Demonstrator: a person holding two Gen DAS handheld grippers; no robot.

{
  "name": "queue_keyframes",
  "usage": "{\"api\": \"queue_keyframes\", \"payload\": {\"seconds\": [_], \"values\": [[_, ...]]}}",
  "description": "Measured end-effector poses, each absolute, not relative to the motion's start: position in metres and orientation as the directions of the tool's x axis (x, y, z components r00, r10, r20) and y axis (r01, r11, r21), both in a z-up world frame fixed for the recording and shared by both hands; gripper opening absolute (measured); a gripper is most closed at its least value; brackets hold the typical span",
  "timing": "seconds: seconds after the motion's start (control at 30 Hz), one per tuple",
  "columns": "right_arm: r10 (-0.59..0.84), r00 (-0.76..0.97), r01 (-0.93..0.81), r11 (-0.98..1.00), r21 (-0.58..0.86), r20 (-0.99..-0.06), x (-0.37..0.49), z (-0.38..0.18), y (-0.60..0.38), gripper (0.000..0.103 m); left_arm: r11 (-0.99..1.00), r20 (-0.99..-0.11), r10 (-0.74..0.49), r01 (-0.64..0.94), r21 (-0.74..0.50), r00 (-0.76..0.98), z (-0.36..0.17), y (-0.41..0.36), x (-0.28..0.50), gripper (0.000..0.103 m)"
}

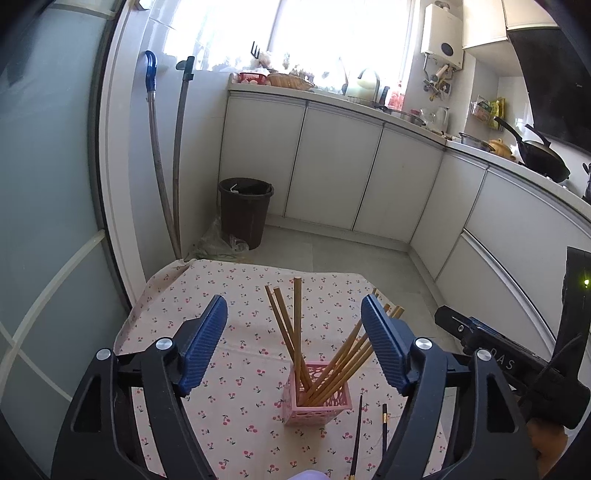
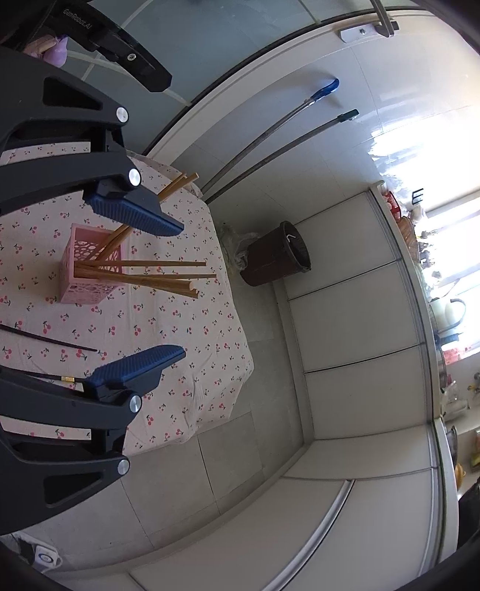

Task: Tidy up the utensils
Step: 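Withdraw both tools from the basket toward the two black chopsticks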

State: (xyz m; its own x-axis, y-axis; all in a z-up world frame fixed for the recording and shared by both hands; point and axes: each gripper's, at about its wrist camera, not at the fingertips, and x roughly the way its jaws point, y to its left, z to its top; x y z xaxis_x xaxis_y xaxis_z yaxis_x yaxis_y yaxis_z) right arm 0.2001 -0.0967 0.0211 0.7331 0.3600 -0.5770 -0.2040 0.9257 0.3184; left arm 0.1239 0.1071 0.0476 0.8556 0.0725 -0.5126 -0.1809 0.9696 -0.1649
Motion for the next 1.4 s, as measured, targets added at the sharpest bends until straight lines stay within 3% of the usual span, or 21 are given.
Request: {"api": "queue_keyframes", "payload": {"seconds": [0.17, 0.23, 0.3, 0.4, 0.53, 0.7, 0.83, 1.0, 1.07, 1.2, 1.4], "values": [[0.315, 0.732, -0.168, 0.943, 0.288, -0.604, 0.195, 0.013, -0.107, 0.07, 0.975, -0.546, 0.078, -0.178, -0.133, 0.834, 0.037, 0.1, 0.125, 0.081], [0.292, 0.741, -0.137, 0.947, 0.289, -0.605, 0.191, 0.008, -0.116, 0.084, 0.976, -0.562, 0.078, -0.178, -0.125, 0.823, 0.032, 0.097, 0.125, 0.088], [0.27, 0.743, -0.109, 0.952, 0.288, -0.612, 0.188, 0.002, -0.127, 0.09, 0.976, -0.587, 0.081, -0.184, -0.118, 0.805, 0.023, 0.095, 0.125, 0.096], [0.253, 0.717, -0.073, 0.954, 0.291, -0.65, 0.184, -0.012, -0.146, 0.095, 0.982, -0.671, 0.073, -0.171, -0.081, 0.738, -0.001, 0.088, 0.133, 0.096], [0.255, 0.642, -0.022, 0.949, 0.315, -0.723, 0.184, -0.035, -0.172, 0.095, 0.987, -0.787, 0.035, -0.146, -0.07, 0.616, -0.047, 0.077, 0.138, 0.096], [0.268, 0.582, 0.018, 0.94, 0.342, -0.768, 0.178, -0.052, -0.195, 0.095, 0.986, -0.904, -0.096, -0.086, -0.144, 0.416, -0.111, 0.054, 0.136, 0.096], [0.327, 0.547, 0.045, 0.908, 0.418, -0.77, 0.174, -0.059, -0.21, 0.095, 0.992, -0.947, -0.112, -0.026, -0.126, 0.302, -0.151, 0.028, 0.128, 0.096], [0.39, 0.51, 0.101, 0.858, 0.503, -0.767, 0.178, -0.068, -0.224, 0.095, 0.998, -0.952, -0.037, 0.056, -0.021, 0.302, -0.177, 0.006, 0.12, 0.095], [0.411, 0.489, 0.119, 0.842, 0.526, -0.769, 0.18, -0.073, -0.226, 0.095, 0.996, -0.945, -0.006, 0.086, 0.024, 0.328, -0.183, -0.002, 0.117, 0.092], [0.43, 0.475, 0.13, 0.828, 0.545, -0.768, 0.181, -0.077, -0.226, 0.095, 0.991, -0.938, 0.013, 0.12, 0.058, 0.348, -0.193, -0.013, 0.118, 0.065], [0.441, 0.462, 0.121, 0.828, 0.547, -0.77, 0.182, -0.079, -0.224, 0.095, 0.986, -0.933, -0.007, 0.158, 0.054, 0.361, -0.197, -0.024, 0.118, 0.045]]}}
